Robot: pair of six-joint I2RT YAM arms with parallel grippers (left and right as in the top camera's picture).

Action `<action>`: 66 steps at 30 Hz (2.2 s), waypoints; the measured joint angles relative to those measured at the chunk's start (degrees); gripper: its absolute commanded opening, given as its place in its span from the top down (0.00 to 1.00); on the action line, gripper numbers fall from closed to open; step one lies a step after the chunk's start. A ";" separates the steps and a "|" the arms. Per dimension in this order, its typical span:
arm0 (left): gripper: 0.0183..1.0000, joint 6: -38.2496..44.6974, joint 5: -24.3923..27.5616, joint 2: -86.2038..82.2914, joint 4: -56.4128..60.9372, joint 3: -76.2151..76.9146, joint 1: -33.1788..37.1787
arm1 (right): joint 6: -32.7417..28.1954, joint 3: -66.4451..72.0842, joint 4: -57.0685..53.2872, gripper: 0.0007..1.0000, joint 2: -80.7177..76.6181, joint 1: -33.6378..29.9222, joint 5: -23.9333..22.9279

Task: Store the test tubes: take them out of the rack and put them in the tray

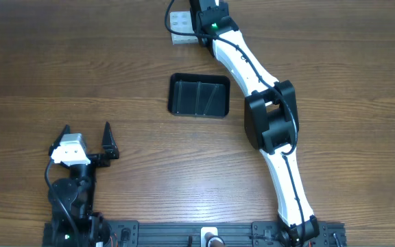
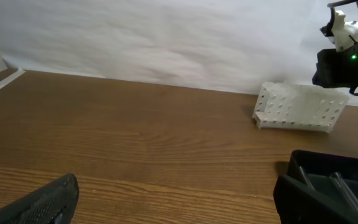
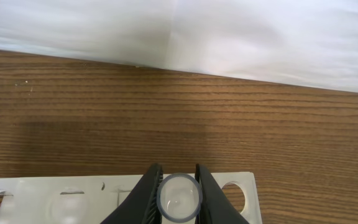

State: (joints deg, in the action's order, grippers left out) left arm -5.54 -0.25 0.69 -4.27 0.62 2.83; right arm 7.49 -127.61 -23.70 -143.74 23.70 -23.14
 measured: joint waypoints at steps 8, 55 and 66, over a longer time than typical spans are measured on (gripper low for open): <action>0.00 0.00 0.00 0.00 0.00 0.00 0.00 | -0.02 -2.91 -1.53 0.91 -0.02 0.11 0.02; 0.00 0.00 0.00 0.00 0.00 0.00 0.00 | 29.07 -30.29 -68.76 0.93 -0.13 2.27 17.38; 0.00 0.00 0.00 0.00 0.00 0.00 0.00 | 29.66 -23.78 -68.81 0.92 -0.22 2.29 18.78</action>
State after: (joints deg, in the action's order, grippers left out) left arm -5.54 -0.25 0.69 -4.27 0.62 2.83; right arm 37.15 -151.39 -92.51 -143.96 26.00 -4.36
